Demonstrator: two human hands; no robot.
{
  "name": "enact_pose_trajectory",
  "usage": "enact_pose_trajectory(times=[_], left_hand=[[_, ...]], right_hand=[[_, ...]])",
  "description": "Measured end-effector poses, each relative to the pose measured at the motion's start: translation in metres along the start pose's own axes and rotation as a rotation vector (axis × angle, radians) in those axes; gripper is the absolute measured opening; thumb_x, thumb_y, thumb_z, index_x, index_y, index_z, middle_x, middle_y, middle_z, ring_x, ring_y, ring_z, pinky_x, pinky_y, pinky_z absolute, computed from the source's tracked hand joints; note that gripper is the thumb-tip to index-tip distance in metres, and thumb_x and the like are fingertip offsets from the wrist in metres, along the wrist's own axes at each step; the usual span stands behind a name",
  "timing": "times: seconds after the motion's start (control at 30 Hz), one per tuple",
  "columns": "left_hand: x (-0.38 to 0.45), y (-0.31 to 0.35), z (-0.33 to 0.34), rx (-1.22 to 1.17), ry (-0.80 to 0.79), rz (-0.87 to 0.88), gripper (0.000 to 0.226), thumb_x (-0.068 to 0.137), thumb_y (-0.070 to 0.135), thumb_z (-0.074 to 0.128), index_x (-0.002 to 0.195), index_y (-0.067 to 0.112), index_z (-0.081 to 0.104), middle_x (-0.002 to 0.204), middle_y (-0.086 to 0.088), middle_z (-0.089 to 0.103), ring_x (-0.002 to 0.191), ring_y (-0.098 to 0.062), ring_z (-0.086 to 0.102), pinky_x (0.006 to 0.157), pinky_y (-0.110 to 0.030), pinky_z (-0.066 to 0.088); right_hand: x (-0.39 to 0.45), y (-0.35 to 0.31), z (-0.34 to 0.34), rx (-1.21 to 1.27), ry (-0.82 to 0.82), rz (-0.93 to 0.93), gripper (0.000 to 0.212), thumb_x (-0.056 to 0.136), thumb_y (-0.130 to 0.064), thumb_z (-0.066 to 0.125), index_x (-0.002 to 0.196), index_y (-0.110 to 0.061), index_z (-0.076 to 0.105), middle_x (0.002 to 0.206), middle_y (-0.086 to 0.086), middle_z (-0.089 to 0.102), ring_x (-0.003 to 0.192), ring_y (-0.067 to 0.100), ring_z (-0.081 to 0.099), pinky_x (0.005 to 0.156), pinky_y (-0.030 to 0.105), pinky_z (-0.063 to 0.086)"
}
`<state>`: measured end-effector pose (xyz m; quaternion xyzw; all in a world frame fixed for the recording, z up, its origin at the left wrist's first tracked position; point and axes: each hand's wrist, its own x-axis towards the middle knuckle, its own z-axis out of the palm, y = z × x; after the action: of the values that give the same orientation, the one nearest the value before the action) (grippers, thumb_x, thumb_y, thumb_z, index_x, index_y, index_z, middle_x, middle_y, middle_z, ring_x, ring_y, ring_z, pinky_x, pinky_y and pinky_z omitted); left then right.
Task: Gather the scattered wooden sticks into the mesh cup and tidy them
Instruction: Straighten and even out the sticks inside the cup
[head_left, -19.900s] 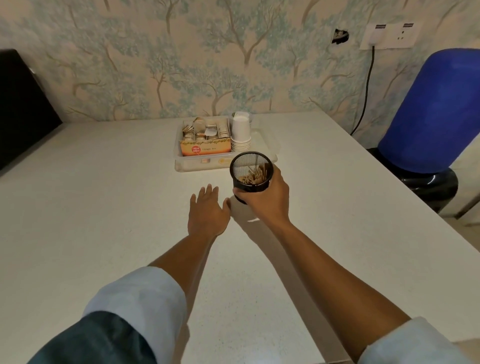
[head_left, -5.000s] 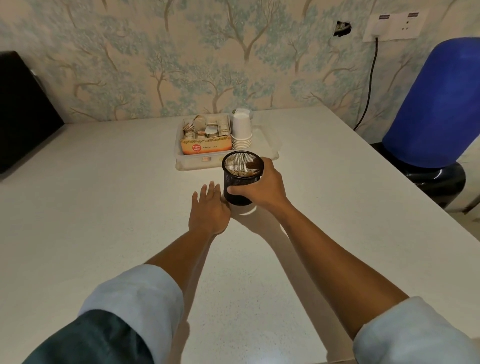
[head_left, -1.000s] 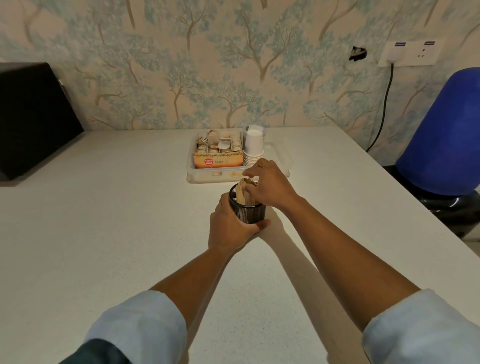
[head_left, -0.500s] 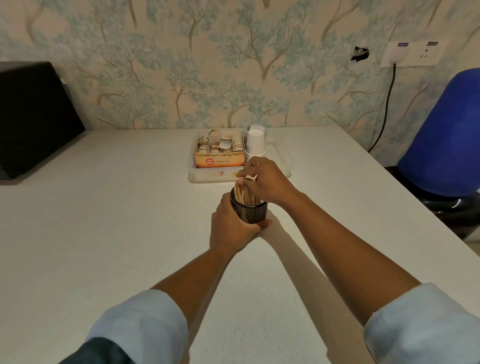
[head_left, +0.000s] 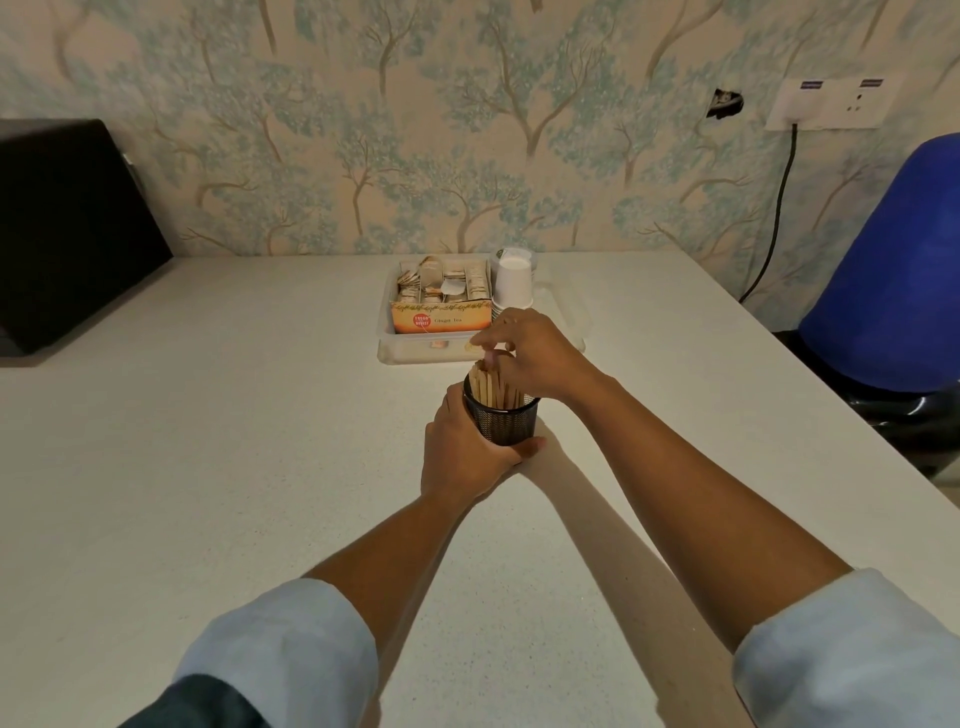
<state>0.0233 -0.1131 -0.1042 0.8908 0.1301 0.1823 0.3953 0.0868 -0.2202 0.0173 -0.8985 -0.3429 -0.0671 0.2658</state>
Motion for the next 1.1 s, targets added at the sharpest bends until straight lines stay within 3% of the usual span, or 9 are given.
enact_pose_trajectory(times=[0.1,0.23,0.3,0.43,0.53,0.73,1.0,1.1], left_hand=[[0.002,0.001,0.000,-0.003,-0.003,0.000,0.124,0.040,0.091,0.069,0.142,0.033,0.028,0.138,0.008,0.053,0.124,-0.017,0.055,0.099,-0.038,0.055],[-0.001,0.001,0.000,-0.018,-0.002,-0.012,0.127,0.035,0.095,0.065,0.140,0.033,0.030,0.135,0.008,0.055,0.121,-0.017,0.057,0.098,-0.035,0.054],[-0.001,0.001,0.001,-0.032,-0.009,-0.020,0.130,0.032,0.100,0.058,0.140,0.033,0.031,0.134,0.009,0.056,0.120,-0.017,0.058,0.098,-0.034,0.053],[-0.002,0.001,0.000,-0.036,-0.002,-0.020,0.131,0.031,0.102,0.055,0.139,0.034,0.030,0.134,0.009,0.056,0.121,-0.017,0.058,0.099,-0.035,0.054],[-0.003,0.001,-0.001,-0.067,0.010,-0.006,0.125,0.032,0.100,0.060,0.135,0.035,0.033,0.129,0.010,0.059,0.116,-0.016,0.061,0.096,-0.036,0.057],[-0.004,0.005,-0.003,-0.045,0.009,0.001,0.119,0.038,0.088,0.073,0.137,0.031,0.036,0.129,0.009,0.059,0.116,-0.016,0.061,0.096,-0.039,0.057],[-0.003,0.005,-0.004,0.000,-0.008,0.000,0.124,0.041,0.090,0.066,0.144,0.029,0.031,0.139,0.006,0.054,0.124,-0.019,0.056,0.102,-0.039,0.053],[-0.004,0.004,-0.004,-0.010,-0.004,0.000,0.124,0.041,0.089,0.067,0.143,0.029,0.032,0.138,0.006,0.055,0.122,-0.019,0.057,0.100,-0.039,0.054]], right_hand=[[0.003,0.001,-0.002,0.001,-0.015,0.021,0.029,0.092,-0.010,0.061,0.120,-0.014,0.069,0.120,0.007,0.059,0.112,0.019,0.050,0.082,0.012,0.029],[0.002,-0.002,0.001,-0.053,-0.123,-0.031,0.025,0.093,-0.011,0.059,0.114,-0.014,0.072,0.122,0.007,0.059,0.117,0.023,0.047,0.101,0.031,0.039],[0.000,-0.002,0.002,-0.074,-0.149,-0.037,0.024,0.094,-0.012,0.057,0.112,-0.015,0.074,0.122,0.005,0.059,0.118,0.023,0.045,0.103,0.036,0.039],[0.000,-0.005,-0.004,0.002,-0.100,-0.019,0.023,0.089,-0.022,0.067,0.111,-0.018,0.073,0.119,0.005,0.059,0.109,0.016,0.049,0.096,0.030,0.043],[-0.001,-0.007,-0.006,-0.005,-0.165,-0.028,0.024,0.081,-0.029,0.076,0.104,-0.023,0.074,0.113,-0.001,0.057,0.101,0.011,0.048,0.087,0.028,0.047],[-0.005,-0.006,0.009,-0.069,-0.078,-0.002,0.017,0.083,-0.019,0.074,0.100,-0.017,0.076,0.111,0.003,0.057,0.098,0.018,0.055,0.082,0.034,0.053],[-0.002,0.006,0.003,-0.051,-0.002,0.070,0.018,0.085,-0.018,0.073,0.103,-0.018,0.075,0.105,-0.005,0.054,0.091,0.010,0.049,0.074,0.023,0.040],[-0.003,0.005,0.006,-0.062,-0.037,0.059,0.020,0.085,-0.013,0.072,0.105,-0.015,0.076,0.107,0.000,0.062,0.094,0.014,0.056,0.075,0.022,0.044]])
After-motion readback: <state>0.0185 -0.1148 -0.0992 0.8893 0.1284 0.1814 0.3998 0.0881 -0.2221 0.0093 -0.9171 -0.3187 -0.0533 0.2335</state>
